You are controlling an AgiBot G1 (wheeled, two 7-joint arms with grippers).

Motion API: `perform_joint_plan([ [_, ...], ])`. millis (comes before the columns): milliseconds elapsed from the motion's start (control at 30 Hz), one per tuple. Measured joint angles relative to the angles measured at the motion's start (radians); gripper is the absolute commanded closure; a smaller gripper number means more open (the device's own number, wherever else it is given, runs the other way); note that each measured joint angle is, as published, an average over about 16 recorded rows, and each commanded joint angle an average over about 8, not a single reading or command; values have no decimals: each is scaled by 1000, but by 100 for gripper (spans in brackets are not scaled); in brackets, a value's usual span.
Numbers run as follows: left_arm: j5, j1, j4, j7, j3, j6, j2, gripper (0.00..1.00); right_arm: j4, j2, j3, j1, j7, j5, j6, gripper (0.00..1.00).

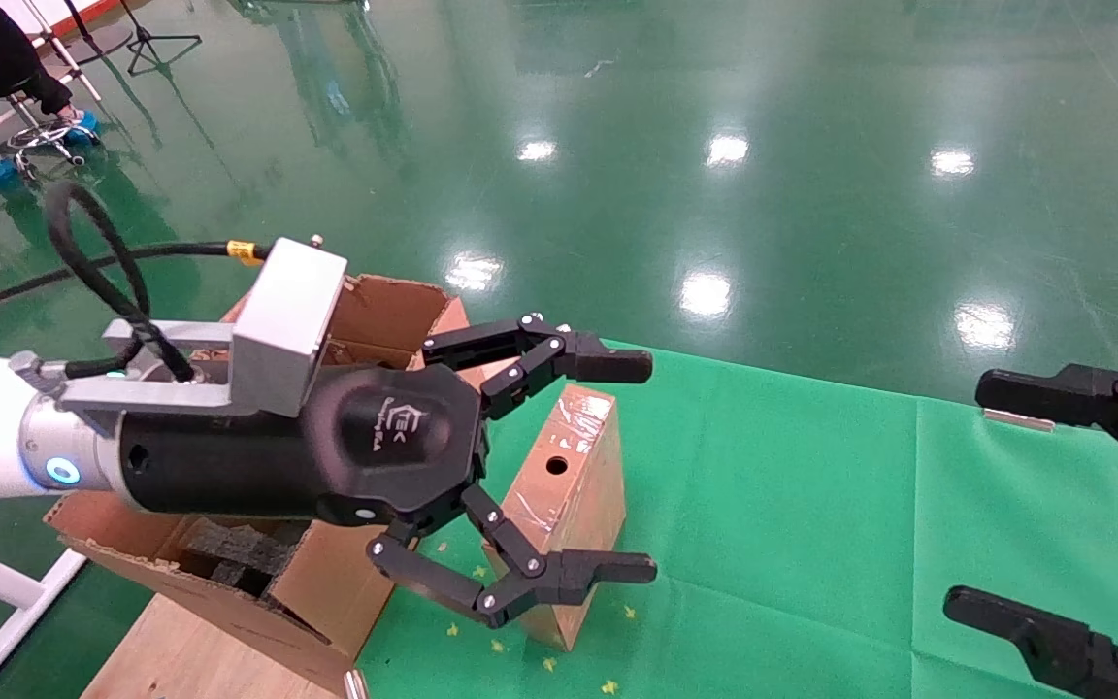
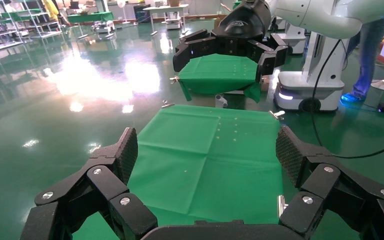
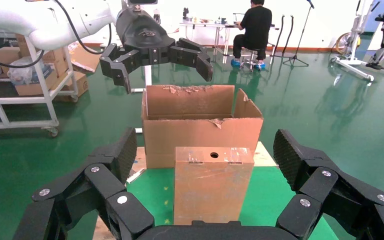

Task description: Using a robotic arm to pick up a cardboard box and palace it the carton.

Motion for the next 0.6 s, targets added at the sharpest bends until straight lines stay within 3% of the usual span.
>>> perform_joint_plan([
  [600, 0, 0, 0, 0, 0, 0, 0, 0, 0, 0, 0, 0, 0, 0, 0, 2],
])
